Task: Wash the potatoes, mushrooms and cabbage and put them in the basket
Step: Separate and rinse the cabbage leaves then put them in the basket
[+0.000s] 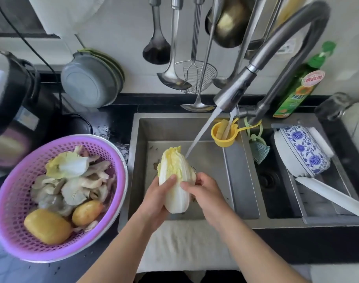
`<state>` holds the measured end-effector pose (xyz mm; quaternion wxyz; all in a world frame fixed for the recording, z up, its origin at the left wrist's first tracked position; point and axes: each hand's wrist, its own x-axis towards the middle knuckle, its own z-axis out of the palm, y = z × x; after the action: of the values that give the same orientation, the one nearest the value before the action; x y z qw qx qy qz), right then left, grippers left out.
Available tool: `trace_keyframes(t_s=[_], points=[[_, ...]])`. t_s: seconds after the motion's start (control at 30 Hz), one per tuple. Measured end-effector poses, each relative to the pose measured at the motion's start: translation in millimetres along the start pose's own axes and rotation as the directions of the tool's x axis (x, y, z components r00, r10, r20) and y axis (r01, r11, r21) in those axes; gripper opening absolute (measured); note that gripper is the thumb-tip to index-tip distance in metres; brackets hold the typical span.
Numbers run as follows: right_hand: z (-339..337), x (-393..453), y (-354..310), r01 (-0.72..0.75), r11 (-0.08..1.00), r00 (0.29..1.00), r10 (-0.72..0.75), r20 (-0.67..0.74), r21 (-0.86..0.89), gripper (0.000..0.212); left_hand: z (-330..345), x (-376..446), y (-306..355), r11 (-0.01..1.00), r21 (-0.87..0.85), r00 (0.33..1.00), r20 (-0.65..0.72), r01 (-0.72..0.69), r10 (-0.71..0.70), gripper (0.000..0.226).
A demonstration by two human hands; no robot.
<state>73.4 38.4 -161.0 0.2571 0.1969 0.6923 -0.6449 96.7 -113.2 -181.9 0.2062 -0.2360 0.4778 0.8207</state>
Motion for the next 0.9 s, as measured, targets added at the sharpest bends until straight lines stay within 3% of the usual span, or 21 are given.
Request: trace_keyframes(t_s=[0.1, 0.27, 0.4, 0.47, 0.57, 0.63, 0.7, 0.8, 0.9], points=[[-2, 15, 3, -0.04, 0.994, 0.999, 0.038, 0.028, 0.099, 0.021, 11, 12, -9, 1.0, 0.023, 0.99, -0.143, 0.012, -0.009, 0.043], [-8, 55, 6, -0.079, 0.993, 0.987, 0.065, 0.146, 0.093, 0.021, 13, 49, -29, 0.995, 0.099, 0.922, -0.387, 0.026, 0.015, 0.05], [-10, 91, 10, -0.155, 0.979, 0.942, 0.106, 0.319, 0.133, 0.017, -9, 94, -30, 0.999, 0.021, 0.901, -0.433, 0.046, -0.032, 0.052], [-8, 106, 12, -0.165, 0.965, 0.926, 0.081, 0.37, 0.202, 0.019, -22, 118, -30, 0.994, -0.08, 0.854, -0.51, 0.068, -0.099, 0.052], [-1, 125, 23, -0.135, 0.957, 0.912, 0.018, 0.409, 0.258, 0.024, -39, 143, -30, 0.948, -0.305, 0.847, -0.477, 0.09, -0.234, 0.053], [5, 134, 33, -0.11, 0.969, 0.926, 0.018, 0.377, 0.223, 0.026, -47, 152, -36, 0.95, -0.275, 0.881, -0.399, 0.147, -0.253, 0.046], [8, 140, 41, -0.09, 0.979, 0.942, 0.024, 0.335, 0.184, 0.028, -49, 156, -45, 0.968, -0.205, 0.887, -0.408, 0.143, -0.218, 0.044], [6, 142, 50, -0.082, 0.987, 0.981, 0.056, 0.186, 0.135, 0.026, -49, 161, -60, 0.988, -0.152, 0.75, -0.649, 0.038, -0.129, 0.064], [-9, 138, 59, -0.106, 0.987, 0.994, 0.102, 0.043, 0.122, 0.023, -53, 166, -60, 0.985, -0.169, 0.594, -0.791, 0.018, -0.147, 0.087]])
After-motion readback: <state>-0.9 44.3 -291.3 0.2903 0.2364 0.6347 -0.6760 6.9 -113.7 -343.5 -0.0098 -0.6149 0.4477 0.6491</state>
